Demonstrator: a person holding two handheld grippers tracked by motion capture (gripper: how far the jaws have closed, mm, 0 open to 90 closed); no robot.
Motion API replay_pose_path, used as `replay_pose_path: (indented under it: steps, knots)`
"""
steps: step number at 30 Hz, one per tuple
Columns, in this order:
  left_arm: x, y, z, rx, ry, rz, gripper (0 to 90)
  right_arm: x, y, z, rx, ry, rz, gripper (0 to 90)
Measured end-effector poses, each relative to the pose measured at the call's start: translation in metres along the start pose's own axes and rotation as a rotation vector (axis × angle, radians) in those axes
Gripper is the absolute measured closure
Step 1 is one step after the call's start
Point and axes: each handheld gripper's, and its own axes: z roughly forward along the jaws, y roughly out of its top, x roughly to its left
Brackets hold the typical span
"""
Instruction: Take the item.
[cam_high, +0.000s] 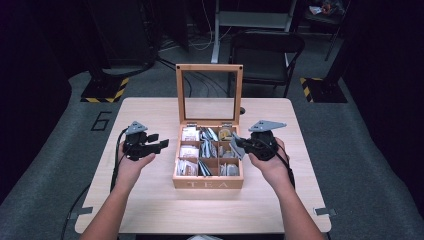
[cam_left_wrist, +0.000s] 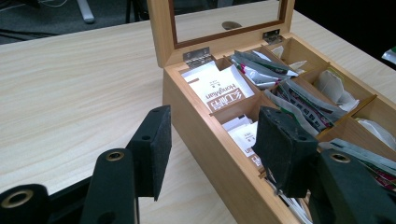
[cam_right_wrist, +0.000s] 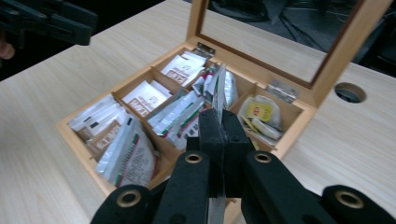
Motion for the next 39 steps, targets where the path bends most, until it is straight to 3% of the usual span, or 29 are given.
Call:
replay_pose_path:
  steps: [12,14,19,30,39]
  knots:
    - [0.003,-0.001,-0.001,-0.001,0.004,-0.006,45.6,-0.026,-0.009,-0.007,0.003,-0.075,0.052,89.8]
    - [0.002,-0.001,-0.001,0.001,0.007,-0.006,45.6,-0.032,-0.013,-0.006,0.013,-0.109,0.063,89.8]
    - [0.003,-0.001,-0.001,-0.001,0.005,-0.01,45.5,-0.043,-0.023,0.0,0.043,-0.157,0.077,89.8]
    - [0.003,-0.001,0.0,0.0,0.006,-0.007,45.3,-0.067,-0.049,0.02,0.097,-0.194,0.146,89.8]
    - [0.003,-0.002,0.0,0.003,0.007,-0.01,45.3,-0.08,-0.065,0.031,0.115,-0.229,0.153,89.6]
